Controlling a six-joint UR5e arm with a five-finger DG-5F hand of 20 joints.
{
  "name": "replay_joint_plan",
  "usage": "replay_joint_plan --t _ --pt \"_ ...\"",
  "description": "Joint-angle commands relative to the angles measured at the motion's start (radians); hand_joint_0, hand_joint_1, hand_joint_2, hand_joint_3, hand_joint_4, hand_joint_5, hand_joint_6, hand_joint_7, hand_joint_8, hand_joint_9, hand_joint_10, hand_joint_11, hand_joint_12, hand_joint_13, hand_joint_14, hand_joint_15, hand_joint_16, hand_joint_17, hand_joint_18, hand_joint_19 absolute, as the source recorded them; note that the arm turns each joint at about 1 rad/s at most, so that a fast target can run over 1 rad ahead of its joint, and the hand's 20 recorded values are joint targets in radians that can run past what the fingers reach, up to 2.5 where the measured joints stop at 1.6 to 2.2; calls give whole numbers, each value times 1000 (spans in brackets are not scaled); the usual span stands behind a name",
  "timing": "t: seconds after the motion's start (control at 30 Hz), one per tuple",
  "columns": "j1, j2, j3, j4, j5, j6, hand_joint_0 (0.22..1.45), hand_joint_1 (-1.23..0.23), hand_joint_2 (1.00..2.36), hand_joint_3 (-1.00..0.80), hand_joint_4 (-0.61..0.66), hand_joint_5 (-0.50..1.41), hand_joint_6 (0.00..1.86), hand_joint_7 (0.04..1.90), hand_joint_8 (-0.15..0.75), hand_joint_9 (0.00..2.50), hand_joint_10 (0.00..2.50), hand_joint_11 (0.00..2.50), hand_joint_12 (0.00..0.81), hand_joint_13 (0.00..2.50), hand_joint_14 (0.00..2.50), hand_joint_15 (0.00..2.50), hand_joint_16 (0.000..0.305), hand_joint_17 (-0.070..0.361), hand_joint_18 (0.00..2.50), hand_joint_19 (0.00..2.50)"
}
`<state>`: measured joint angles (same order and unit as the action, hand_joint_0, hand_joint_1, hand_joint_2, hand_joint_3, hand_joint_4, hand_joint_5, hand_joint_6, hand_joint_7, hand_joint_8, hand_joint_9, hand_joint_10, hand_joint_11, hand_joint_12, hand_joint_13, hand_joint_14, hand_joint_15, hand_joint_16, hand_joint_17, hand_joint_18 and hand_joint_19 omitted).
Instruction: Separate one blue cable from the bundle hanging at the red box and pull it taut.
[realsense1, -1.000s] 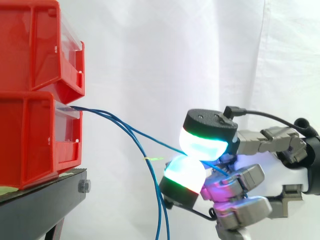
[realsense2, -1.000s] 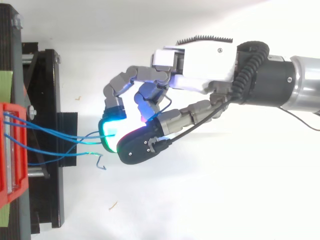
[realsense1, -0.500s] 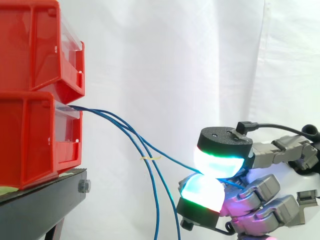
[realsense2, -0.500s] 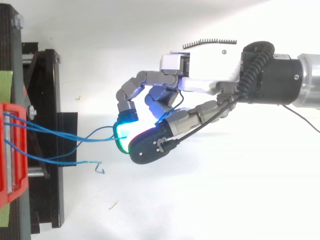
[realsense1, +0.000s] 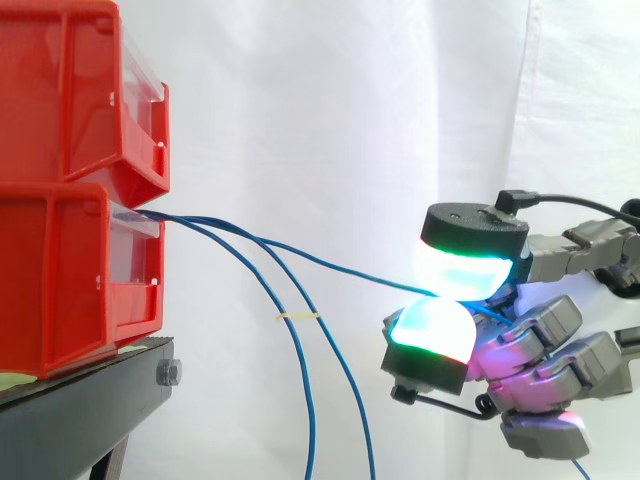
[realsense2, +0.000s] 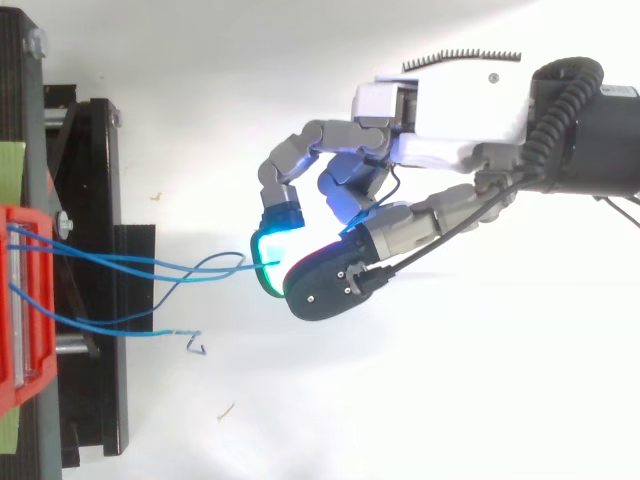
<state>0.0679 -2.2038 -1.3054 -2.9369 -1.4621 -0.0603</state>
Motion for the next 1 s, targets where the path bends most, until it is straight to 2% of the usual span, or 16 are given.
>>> replay_joint_plan --t 0.0,0.1,0.17,0.23,0.43,0.67,0.9,0.97 --pt "0 6 0 2 5 -4 645 -720 1011 -335 157 -188 888 1104 432 695 1766 1197 444 970 1082 1281 52 117 1179 992" --pt "0 6 0 41 26 -4 636 -705 1011 -355 164 -186 886 1097 432 696 1755 1190 446 970 1075 1279 52 118 1165 984" --pt "1 4 0 96 46 2 630 -690 1009 -368 169 -186 885 1096 429 694 1747 1187 445 968 1068 1290 52 118 1163 983" --pt "0 4 0 122 42 0 616 -657 1007 -403 175 -185 884 1078 432 696 1728 1205 443 968 1062 1281 52 117 1154 992" --pt "-2 4 0 125 42 0 586 -600 1001 -486 180 -184 878 1090 433 696 1719 1203 447 957 1066 1275 53 120 1146 992" --pt "-3 3 0 114 40 0 595 -558 1002 -472 181 -180 874 1093 437 709 1699 1201 446 962 1085 1248 53 118 1142 1003" --pt "-2 3 0 127 46 0 628 -536 1013 -290 155 -175 871 1122 431 705 1673 1209 440 951 1103 1239 52 118 1132 1016" --pt "-3 3 0 127 48 0 618 -577 1013 -191 162 -172 876 1120 468 703 1800 1132 480 959 1218 1152 58 131 1183 971"
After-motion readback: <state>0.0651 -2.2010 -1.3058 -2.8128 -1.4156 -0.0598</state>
